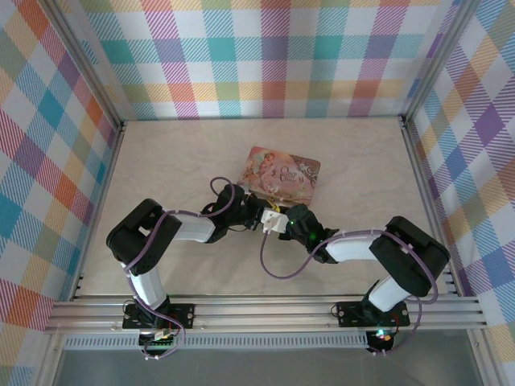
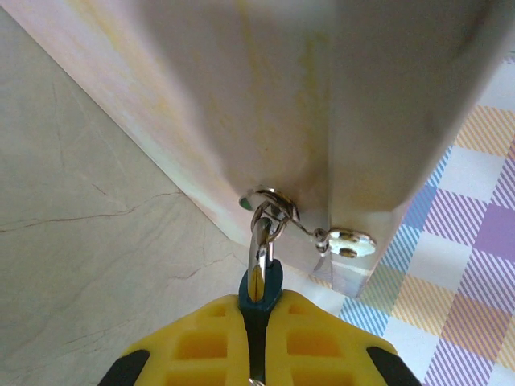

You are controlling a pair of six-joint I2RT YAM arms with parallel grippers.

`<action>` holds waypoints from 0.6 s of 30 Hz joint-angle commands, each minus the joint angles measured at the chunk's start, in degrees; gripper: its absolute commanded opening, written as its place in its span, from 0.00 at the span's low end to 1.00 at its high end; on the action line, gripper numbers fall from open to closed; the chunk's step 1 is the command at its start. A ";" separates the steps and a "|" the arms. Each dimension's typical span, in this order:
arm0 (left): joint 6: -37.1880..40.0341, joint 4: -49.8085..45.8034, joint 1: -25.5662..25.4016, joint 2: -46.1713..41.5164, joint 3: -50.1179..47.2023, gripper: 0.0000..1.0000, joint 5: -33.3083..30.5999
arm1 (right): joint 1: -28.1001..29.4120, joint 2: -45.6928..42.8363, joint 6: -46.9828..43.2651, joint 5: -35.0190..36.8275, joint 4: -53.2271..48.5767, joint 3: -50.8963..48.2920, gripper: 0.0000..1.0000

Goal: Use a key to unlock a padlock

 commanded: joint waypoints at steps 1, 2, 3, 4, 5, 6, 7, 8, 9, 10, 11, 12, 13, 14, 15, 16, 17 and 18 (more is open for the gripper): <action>-0.44 -0.58 -1.00 -1.33 1.39 0.00 2.11 | 0.39 1.20 1.12 0.77 1.34 2.05 0.10; -0.46 -0.58 -1.00 -1.29 1.40 0.00 2.12 | 0.33 1.33 1.57 1.26 1.34 2.31 0.06; -0.43 -0.60 -0.96 -1.25 1.49 0.00 2.12 | 0.37 1.35 1.98 1.62 1.34 2.49 0.01; -0.44 -0.65 -0.96 -1.23 1.49 0.00 2.12 | 0.37 1.34 2.46 2.03 1.37 2.58 0.00; -0.47 -0.60 -1.00 -1.23 1.48 0.00 2.12 | 0.35 1.26 3.01 2.49 1.34 2.75 0.00; -0.47 -0.63 -1.00 -1.28 1.50 0.00 2.12 | 0.39 1.03 3.73 2.67 1.36 2.81 0.00; -0.44 -0.64 -1.00 -1.32 1.47 0.00 2.12 | 0.37 0.64 4.49 2.85 1.34 2.98 0.00; -0.42 -0.59 -1.00 -1.34 1.51 0.00 2.12 | 0.37 0.48 5.21 2.98 1.32 3.13 0.00; -0.55 -0.59 -1.00 -1.32 1.50 0.00 2.12 | 0.37 0.08 6.16 3.15 1.26 3.29 0.00; -0.48 -0.53 -1.00 -1.36 1.45 0.00 2.11 | 0.37 -0.27 7.05 3.24 1.09 3.38 0.00; -0.51 -0.54 -0.98 -1.35 1.42 0.00 2.12 | 0.37 -0.61 7.81 3.45 0.95 3.42 0.00; -0.56 -0.55 -1.00 -1.43 1.43 0.00 2.12 | 0.37 -0.97 9.09 3.73 0.68 3.59 0.00; -0.57 -0.61 -1.00 -1.45 1.49 0.00 2.12 | 0.37 -1.39 10.55 3.95 0.19 3.75 0.00; -0.56 -0.66 -0.96 -1.54 1.37 0.00 2.12 | 0.35 -1.84 11.80 3.95 -0.30 3.89 0.00; -0.57 -0.63 -1.00 -1.50 1.41 0.00 2.11 | 0.37 -2.23 13.51 3.95 -0.78 4.07 0.00; -0.51 -0.60 -1.00 -1.57 1.37 0.00 2.03 | 0.37 -2.59 15.42 3.95 -1.23 4.25 0.00; -0.53 -0.59 -1.00 -1.51 1.40 0.00 2.03 | 0.37 -2.87 17.21 3.89 -1.80 4.47 0.00; -0.51 -0.59 -1.00 -1.50 1.29 0.00 1.96 | 0.37 -3.13 19.76 3.64 -2.36 4.80 0.00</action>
